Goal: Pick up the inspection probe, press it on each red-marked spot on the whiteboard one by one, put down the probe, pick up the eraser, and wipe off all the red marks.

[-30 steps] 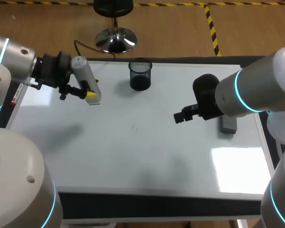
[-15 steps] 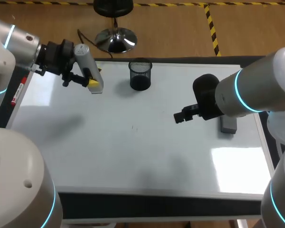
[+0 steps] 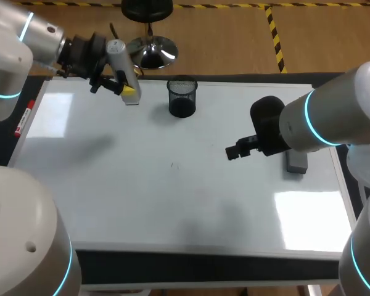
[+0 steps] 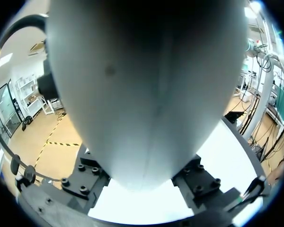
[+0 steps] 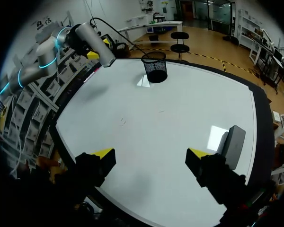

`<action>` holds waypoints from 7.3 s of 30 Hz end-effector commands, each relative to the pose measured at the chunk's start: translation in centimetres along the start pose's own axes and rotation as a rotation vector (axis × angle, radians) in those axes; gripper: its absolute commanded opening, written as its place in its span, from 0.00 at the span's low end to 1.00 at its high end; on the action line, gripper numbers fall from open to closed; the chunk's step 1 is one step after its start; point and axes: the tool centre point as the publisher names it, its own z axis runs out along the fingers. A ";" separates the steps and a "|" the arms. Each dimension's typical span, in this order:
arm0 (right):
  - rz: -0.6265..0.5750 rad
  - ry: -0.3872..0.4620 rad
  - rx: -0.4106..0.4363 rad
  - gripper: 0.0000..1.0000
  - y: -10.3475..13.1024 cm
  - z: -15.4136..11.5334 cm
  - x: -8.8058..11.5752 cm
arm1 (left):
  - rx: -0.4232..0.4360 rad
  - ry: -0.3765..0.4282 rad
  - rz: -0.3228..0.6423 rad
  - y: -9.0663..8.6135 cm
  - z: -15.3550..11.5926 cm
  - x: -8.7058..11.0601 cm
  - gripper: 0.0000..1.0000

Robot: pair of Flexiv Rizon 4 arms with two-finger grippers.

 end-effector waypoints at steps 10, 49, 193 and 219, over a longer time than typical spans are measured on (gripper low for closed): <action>0.000 0.001 0.000 1.00 0.0 0.0 0.0 | -0.024 0.145 0.020 -1.1 1.6 -4.3 0.00; 0.000 0.001 0.000 1.00 0.0 0.0 0.0 | -0.051 0.198 0.048 -5.2 8.4 -9.8 0.00; 0.000 0.001 0.000 1.00 0.0 0.0 0.0 | -0.052 0.122 -0.099 0.1 15.5 -6.7 0.64; 0.000 0.001 0.000 1.00 0.0 0.0 0.0 | -0.069 0.061 -0.070 -1.4 13.4 -7.3 0.64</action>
